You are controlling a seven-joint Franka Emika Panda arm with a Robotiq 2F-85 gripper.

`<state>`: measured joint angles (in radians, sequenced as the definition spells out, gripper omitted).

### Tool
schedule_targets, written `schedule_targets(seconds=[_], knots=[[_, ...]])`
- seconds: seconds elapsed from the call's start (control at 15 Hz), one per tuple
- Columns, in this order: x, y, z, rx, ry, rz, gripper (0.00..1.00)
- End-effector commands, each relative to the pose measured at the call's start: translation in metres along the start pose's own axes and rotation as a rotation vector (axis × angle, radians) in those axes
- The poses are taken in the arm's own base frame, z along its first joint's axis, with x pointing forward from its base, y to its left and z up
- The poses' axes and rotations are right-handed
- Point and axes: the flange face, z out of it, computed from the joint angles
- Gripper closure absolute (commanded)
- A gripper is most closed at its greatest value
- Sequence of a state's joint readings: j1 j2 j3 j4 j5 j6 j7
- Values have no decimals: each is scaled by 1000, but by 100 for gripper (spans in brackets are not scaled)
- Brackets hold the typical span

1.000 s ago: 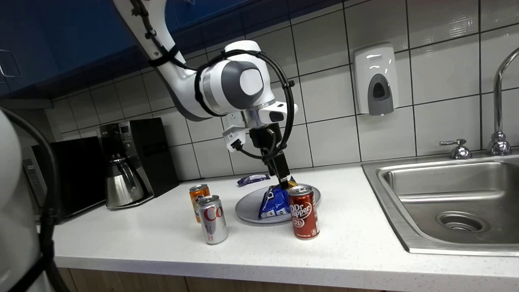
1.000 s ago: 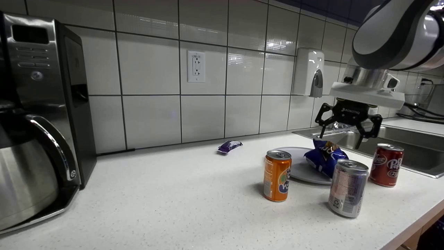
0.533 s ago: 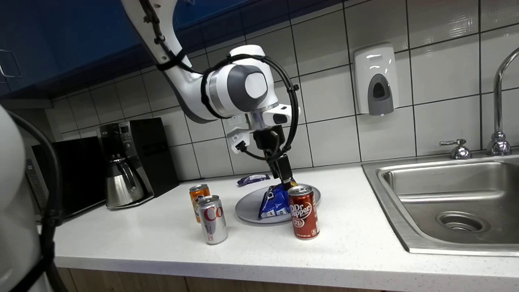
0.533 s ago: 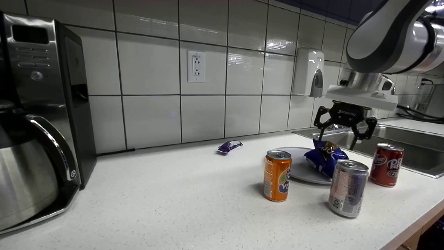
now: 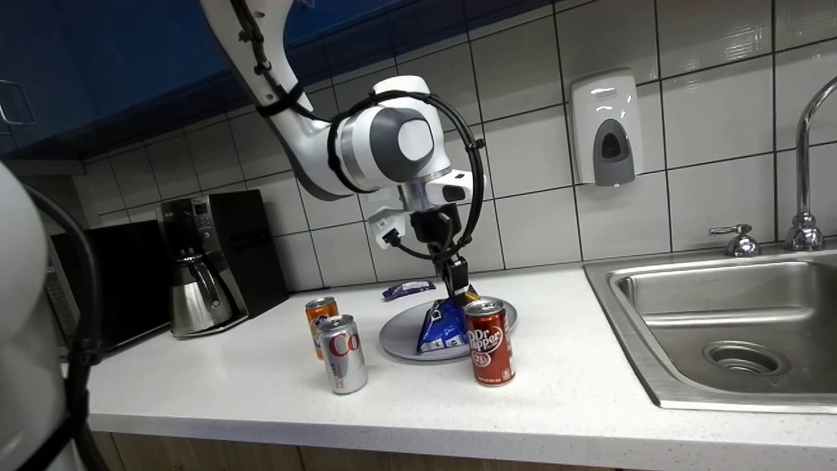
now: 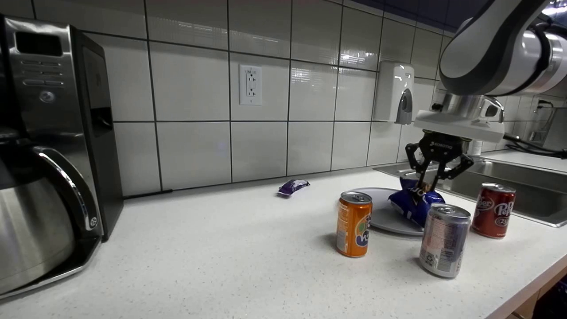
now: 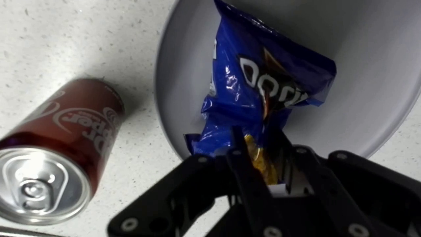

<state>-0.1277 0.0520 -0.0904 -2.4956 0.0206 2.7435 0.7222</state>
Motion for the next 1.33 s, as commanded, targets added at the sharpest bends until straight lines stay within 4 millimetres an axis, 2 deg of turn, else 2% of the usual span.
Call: schedule_targets(seconds=[0.0,0.4,0.87,1.13,1.27], knots=[[4,-2,-4,10,4,8,100],[3,-1,-7,13,5,-2,100],[15,-7,-45,69,67,-37,100],[33,-6,-54,86,78,-45,100],[48,-8,-56,93,86,-50,100]])
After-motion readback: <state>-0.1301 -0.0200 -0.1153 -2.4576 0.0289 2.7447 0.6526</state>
